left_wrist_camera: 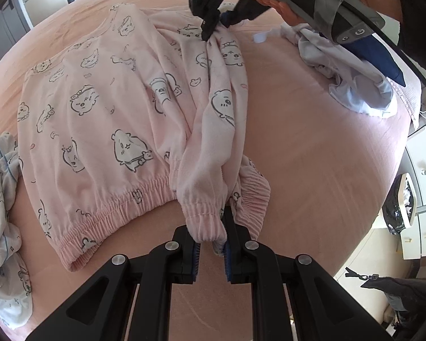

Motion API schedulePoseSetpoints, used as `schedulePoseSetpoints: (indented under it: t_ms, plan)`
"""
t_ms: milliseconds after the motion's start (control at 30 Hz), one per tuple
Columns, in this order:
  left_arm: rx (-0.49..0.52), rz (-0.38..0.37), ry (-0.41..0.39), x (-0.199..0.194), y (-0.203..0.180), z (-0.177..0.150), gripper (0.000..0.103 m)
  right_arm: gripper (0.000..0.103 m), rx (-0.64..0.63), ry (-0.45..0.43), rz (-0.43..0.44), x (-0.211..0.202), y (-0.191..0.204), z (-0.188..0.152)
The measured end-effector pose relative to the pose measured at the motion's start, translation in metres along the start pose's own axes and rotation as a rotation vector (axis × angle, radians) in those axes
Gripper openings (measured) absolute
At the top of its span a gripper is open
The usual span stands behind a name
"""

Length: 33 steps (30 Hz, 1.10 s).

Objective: Fold clothes
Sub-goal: 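Fold the waistband over with the right gripper while the left gripper holds the cuff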

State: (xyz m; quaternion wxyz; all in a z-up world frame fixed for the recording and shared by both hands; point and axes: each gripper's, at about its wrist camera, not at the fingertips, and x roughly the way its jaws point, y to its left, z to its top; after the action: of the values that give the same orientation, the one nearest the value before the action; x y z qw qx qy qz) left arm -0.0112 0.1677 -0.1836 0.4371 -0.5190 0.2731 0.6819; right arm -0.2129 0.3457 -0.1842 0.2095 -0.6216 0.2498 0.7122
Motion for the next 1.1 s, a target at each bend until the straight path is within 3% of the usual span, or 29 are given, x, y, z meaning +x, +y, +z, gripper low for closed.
schedulePoseSetpoints:
  t_ms: [133,500,700,900,933,1100]
  plan:
    - [-0.005,-0.004,-0.009,-0.003,0.000,0.005,0.011,0.005,-0.051,-0.029,-0.004,-0.007,0.014,-0.001]
    - [-0.005,-0.016,-0.047,-0.023,0.001,0.005,0.011,0.005,-0.045,-0.109,0.087,-0.047,0.034,0.005]
    - [-0.024,-0.022,-0.086,-0.038,0.003,0.008,0.011,0.005,-0.078,-0.160,0.103,-0.071,0.067,0.010]
    - [-0.062,-0.017,-0.110,-0.047,0.014,0.005,0.011,0.005,-0.182,-0.193,0.057,-0.080,0.077,0.019]
    - [-0.072,-0.020,-0.110,-0.047,0.016,0.004,0.011,0.005,-0.198,-0.195,0.050,-0.065,0.077,0.020]
    - [-0.139,-0.040,-0.112,-0.049,0.031,-0.005,0.011,0.005,-0.277,-0.198,0.013,-0.065,0.111,0.023]
